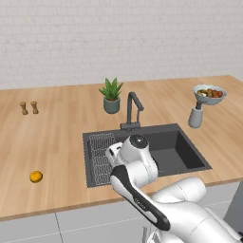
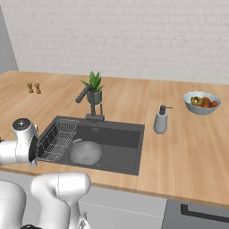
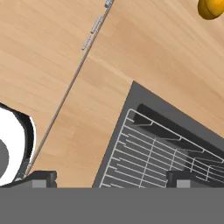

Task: Put the colander in the sink, put the tangerine in the colander, and turn on the sink faucet and pour water over the colander.

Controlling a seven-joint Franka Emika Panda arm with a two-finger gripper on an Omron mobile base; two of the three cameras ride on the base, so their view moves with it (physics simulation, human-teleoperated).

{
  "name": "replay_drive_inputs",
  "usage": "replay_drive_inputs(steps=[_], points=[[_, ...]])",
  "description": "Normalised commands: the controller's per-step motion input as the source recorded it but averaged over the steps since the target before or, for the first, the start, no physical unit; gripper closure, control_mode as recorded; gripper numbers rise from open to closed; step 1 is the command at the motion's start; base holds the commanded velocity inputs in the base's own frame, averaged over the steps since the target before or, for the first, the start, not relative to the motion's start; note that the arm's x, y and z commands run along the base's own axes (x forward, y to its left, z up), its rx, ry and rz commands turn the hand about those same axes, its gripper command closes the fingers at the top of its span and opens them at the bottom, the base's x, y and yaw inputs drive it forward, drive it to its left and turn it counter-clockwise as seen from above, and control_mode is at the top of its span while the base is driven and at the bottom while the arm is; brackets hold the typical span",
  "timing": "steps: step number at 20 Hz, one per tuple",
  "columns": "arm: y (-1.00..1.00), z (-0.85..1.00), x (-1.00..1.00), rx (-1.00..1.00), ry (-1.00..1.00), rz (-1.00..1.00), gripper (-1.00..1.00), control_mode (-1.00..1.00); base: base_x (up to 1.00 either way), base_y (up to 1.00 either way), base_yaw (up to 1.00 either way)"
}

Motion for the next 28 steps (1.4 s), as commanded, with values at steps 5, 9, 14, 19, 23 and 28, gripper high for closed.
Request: replay_drive_inputs(steps=[5,9,14,19,23,28], points=[[1.0,0.13,0.54,-0.01,0.09,-0.26,-1.0,-1.0,0.0,0.0,0.0],[1.0,0.25,0.69,0.0,0.07,-0.11,-1.0,-1.0,0.0,0.0,0.0],[0.94,0.31,0.86,0.0,0.03,0.01,-1.0,-1.0,0.0,0.0,0.0],[0.75,0.14,0.71,0.0,0.09,0.17,-1.0,-1.0,0.0,0.0,0.0],[0.74,0.0,0.35,0.0,0.19,0.3,-1.0,-1.0,0.0,0.0,0.0],[0.72,0.0,0.07,-0.03,0.17,0.29,-1.0,-1.0,0.0,0.0,0.0]])
